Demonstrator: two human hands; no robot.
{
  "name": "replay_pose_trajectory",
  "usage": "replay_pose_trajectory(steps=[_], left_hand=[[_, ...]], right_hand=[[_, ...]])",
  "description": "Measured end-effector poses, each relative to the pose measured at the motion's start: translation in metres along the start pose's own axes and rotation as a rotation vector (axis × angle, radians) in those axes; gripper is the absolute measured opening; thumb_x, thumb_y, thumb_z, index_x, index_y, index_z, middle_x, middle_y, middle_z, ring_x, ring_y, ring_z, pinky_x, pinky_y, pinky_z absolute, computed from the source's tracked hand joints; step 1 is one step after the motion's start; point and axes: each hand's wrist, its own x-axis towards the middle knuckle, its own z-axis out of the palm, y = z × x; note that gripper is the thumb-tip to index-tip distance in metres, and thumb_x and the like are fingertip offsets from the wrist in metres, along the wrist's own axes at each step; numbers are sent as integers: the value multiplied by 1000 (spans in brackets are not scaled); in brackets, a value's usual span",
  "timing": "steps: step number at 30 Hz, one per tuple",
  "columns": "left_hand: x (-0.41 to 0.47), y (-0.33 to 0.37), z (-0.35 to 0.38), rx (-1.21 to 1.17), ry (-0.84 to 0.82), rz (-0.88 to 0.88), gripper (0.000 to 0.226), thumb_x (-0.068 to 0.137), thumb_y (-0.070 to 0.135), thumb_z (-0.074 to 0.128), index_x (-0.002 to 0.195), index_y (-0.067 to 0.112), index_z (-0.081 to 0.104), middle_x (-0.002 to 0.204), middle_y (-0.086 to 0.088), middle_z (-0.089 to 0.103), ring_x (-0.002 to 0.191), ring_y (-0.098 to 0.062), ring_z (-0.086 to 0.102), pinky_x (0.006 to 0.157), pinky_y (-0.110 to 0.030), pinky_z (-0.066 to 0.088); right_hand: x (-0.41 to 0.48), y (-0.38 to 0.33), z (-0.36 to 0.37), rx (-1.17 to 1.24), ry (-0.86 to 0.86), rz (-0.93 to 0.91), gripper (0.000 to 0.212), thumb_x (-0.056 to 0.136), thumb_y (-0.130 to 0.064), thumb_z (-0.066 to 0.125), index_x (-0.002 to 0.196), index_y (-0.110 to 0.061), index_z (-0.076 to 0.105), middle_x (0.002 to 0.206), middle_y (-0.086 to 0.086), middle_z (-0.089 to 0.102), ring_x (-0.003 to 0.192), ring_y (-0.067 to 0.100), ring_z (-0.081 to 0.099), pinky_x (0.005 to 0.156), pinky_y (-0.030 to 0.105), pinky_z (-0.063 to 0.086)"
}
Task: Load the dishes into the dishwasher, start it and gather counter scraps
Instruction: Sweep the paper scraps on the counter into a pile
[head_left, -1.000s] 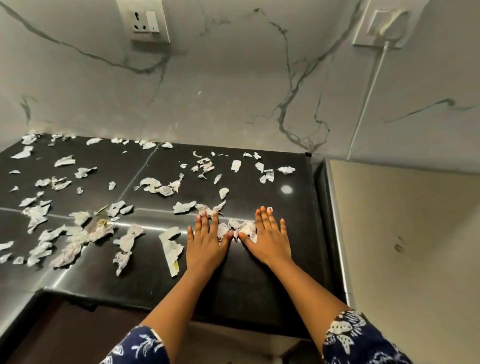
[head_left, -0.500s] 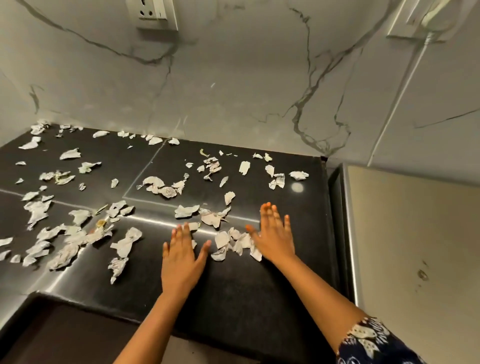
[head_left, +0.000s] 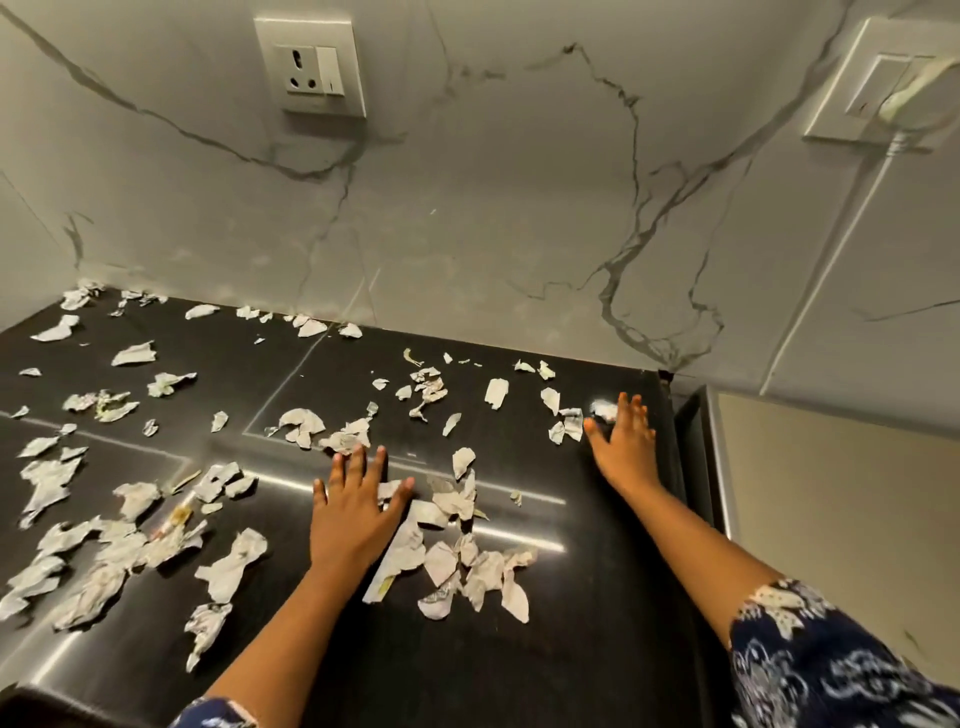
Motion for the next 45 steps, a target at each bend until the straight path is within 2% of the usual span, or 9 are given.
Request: replay_pose_trajectory(steps=[8,12,15,18,26,30,34,39,45], left_hand=[[-2,-4,-5,-70,-81,363,81,77,85,0,147,45,0,156,18,-6,145,-3,-8,118,-44,-8],[1,-8,-7,-457,222,-14,78,82,79,13,149,40,11,159,11,0,146,-8,-5,116,-47,-6],[7,-6,-3,-273,149,-164,84,79,79,2,151,35,6,160,1,-3,146,-16,-7,116,-51,-4],[10,-3,3,-44,36,-114,86,78,78,-3,151,34,5,160,1,-4,146,-18,-11,114,-51,-6],[12,-2,3,43,21,-130,90,74,82,-5,151,37,0,159,3,-8,146,-18,-13,115,-50,-8],[13,-5,3,13,34,-125,90,74,82,-3,151,36,4,159,5,-5,146,-17,-12,116,-51,-6],[11,-4,4,2,40,-129,89,75,82,-5,151,37,5,159,6,-6,146,-17,-12,116,-50,-6],[11,-3,4,-25,44,-129,87,77,81,-2,151,37,9,159,7,-3,146,-16,-8,117,-50,-5],[9,-1,-6,-205,56,-121,90,76,81,2,148,33,26,159,6,13,145,-9,2,118,-45,-4]], right_hand=[[-7,-58,37,-249,-348,-498,73,91,-60,37,150,-21,16,158,-4,12,145,10,3,118,40,0],[-10,-54,34,239,-264,-489,63,89,-53,48,142,-20,37,153,-4,27,141,5,8,117,39,5],[26,-48,22,315,-54,-200,49,95,-32,51,139,-12,42,149,8,35,142,20,23,114,34,18],[68,-58,23,172,-169,-132,57,97,-39,44,145,-13,31,153,8,27,141,24,24,115,36,15],[82,-125,73,-371,-542,-641,62,97,-54,29,150,-27,13,158,-6,6,145,12,3,115,45,-3],[22,-132,71,-199,-717,-840,65,94,-55,31,150,-28,10,157,-8,6,144,8,1,114,40,-8],[5,-93,49,101,-338,-603,69,90,-60,35,147,-24,24,156,-5,18,141,5,5,115,40,-2],[38,-49,32,-201,-179,-150,69,96,-54,27,150,-13,14,158,5,10,146,18,5,117,46,1],[45,-122,82,-267,-391,-516,74,93,-63,22,151,-20,9,159,-1,3,146,14,1,116,46,-2]])
